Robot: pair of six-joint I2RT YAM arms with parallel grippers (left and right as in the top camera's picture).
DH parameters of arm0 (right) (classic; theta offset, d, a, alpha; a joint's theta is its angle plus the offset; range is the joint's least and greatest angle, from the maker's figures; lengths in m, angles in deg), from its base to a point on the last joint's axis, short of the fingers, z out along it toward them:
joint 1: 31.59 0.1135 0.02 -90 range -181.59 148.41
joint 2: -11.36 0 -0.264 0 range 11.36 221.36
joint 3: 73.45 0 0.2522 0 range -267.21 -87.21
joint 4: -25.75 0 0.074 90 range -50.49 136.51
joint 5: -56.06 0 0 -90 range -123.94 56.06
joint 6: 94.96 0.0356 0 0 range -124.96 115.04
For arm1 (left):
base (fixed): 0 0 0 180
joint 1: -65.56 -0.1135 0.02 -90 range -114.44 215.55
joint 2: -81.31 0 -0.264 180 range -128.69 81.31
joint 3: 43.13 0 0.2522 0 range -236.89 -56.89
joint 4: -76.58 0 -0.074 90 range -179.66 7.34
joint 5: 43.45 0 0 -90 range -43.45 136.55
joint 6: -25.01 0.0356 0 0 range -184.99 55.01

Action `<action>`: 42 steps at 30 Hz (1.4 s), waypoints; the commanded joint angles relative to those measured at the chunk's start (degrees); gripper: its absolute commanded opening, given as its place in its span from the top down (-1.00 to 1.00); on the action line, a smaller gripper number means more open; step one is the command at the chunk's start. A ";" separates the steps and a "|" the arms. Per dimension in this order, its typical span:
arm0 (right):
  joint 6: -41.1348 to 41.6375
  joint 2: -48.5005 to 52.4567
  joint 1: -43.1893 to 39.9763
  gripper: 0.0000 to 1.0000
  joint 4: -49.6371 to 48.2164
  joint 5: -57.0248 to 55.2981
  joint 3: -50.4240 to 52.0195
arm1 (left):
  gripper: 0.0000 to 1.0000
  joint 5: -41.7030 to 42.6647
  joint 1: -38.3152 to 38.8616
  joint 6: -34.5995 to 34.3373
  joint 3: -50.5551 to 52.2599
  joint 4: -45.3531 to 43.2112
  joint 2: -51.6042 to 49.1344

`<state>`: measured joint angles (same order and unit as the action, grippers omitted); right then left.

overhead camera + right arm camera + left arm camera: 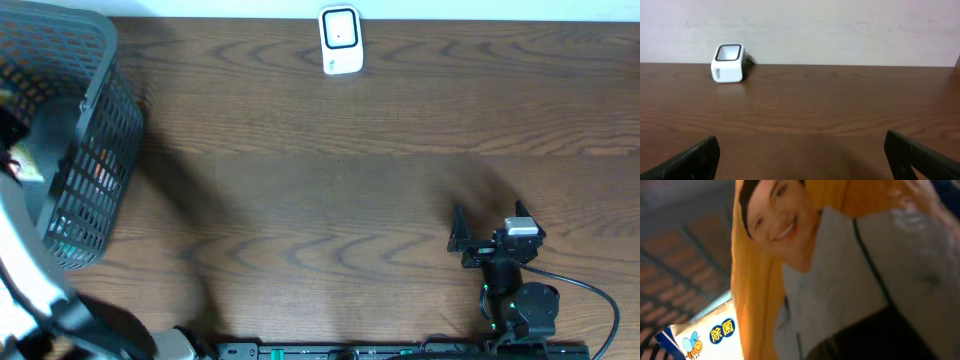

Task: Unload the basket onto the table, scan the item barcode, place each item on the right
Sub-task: 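Grasp the orange wet-wipes pack with the left gripper and lift it, then carry the orange pack to the white scanner and hold it there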

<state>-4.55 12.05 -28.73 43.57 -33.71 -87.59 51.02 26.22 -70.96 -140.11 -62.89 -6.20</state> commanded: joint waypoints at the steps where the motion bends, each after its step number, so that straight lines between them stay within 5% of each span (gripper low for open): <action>1: -0.22 -0.31 -0.20 -0.98 0.24 -0.09 0.07 | 0.85 5.46 -0.09 -7.63 -0.81 -2.56 4.87; 11: -0.22 -0.31 -0.20 -0.99 0.24 -0.09 0.07 | 0.85 9.66 0.31 -31.23 -0.81 -6.60 16.28; 17: -0.22 -0.31 -0.20 -0.98 0.24 -0.09 0.07 | 0.85 16.90 7.58 -32.33 -0.81 -10.56 19.30; 27: -0.22 -0.31 -0.20 -0.99 0.24 -0.09 0.07 | 0.85 16.70 38.29 -32.22 -0.79 -8.28 16.31; 34: -0.22 -0.31 -0.20 -0.98 0.24 -0.09 0.07 | 0.85 5.88 56.13 -32.28 -0.79 4.59 6.93; 42: -0.22 -0.31 -0.20 -0.99 0.24 -0.09 0.07 | 0.85 0.83 69.20 -32.24 -0.79 5.68 -8.39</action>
<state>-4.55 12.05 -28.73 43.54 -33.71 -87.59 54.95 92.58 -102.74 -140.15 -56.55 -11.18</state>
